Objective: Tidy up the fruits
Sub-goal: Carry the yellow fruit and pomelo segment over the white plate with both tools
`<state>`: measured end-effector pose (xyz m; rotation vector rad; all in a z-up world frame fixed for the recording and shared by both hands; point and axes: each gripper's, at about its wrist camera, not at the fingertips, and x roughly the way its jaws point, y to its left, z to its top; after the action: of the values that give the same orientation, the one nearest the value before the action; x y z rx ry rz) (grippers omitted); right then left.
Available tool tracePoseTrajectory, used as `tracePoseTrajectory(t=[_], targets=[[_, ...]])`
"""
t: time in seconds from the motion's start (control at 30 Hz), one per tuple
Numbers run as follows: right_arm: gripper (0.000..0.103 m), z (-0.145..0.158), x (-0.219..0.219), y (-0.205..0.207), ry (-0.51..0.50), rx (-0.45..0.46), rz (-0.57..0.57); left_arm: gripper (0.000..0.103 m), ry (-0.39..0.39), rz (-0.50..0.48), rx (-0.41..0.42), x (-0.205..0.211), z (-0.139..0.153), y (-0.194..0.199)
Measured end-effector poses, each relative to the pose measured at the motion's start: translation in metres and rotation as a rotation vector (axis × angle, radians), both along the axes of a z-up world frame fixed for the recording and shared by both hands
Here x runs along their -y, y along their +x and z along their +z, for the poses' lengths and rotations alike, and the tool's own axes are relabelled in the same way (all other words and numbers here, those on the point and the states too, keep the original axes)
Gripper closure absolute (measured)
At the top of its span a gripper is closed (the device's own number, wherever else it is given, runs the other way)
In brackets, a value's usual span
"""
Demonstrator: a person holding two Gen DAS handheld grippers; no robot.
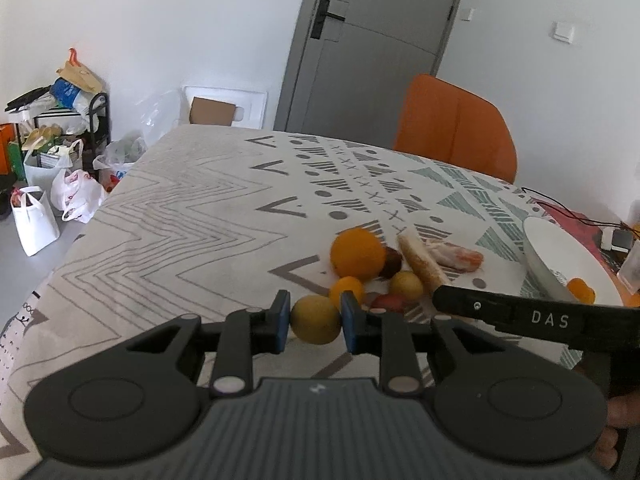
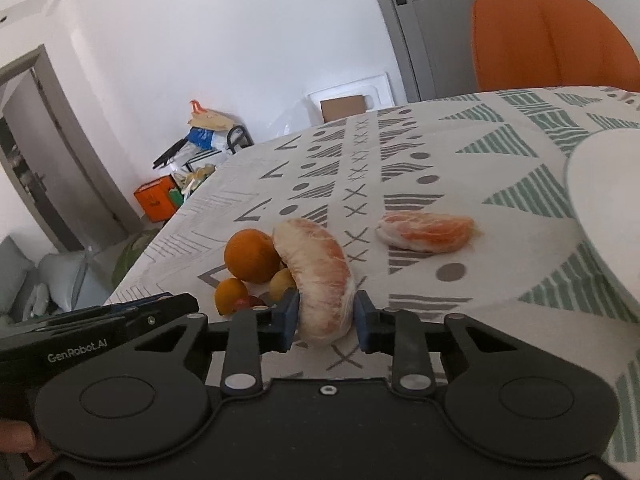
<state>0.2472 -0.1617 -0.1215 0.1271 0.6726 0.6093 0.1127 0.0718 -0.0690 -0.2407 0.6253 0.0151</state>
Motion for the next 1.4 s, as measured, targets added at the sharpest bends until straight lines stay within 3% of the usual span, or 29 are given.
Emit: tracePoseTrajectory(t=[0.1, 0.13, 0.17, 0.2, 0.93, 1.1, 1.23, 1.4], targets=[[0.079, 0.001, 0.008, -0.004, 0.017, 0.009, -0.009, 0.078, 0.013, -0.018, 0.008, 0.006, 0.004, -0.001], [0.083, 0.002, 0.011, -0.006, 0.025, 0.015, -0.012, 0.078, 0.015, -0.022, 0.009, 0.009, 0.005, -0.001], [0.094, 0.004, 0.013, -0.006, 0.025, 0.02, -0.022, 0.078, 0.017, -0.025, 0.011, 0.011, 0.006, -0.001], [0.096, 0.005, 0.016, -0.006, 0.03, 0.019, -0.026, 0.078, 0.02, -0.027, 0.014, 0.013, 0.007, -0.001], [0.103, 0.028, 0.079, -0.028, 0.114, 0.102, -0.122, 0.078, 0.062, -0.111, 0.069, 0.062, 0.029, 0.004], [0.103, 0.026, 0.096, -0.028, 0.132, 0.078, -0.139, 0.078, 0.063, -0.131, 0.081, 0.076, 0.033, 0.006], [0.089, 0.022, 0.102, -0.027, 0.138, 0.061, -0.145, 0.078, 0.069, -0.129, 0.09, 0.079, 0.035, 0.003], [0.052, 0.017, 0.094, -0.027, 0.124, 0.051, -0.121, 0.078, 0.068, -0.108, 0.08, 0.072, 0.032, 0.002]])
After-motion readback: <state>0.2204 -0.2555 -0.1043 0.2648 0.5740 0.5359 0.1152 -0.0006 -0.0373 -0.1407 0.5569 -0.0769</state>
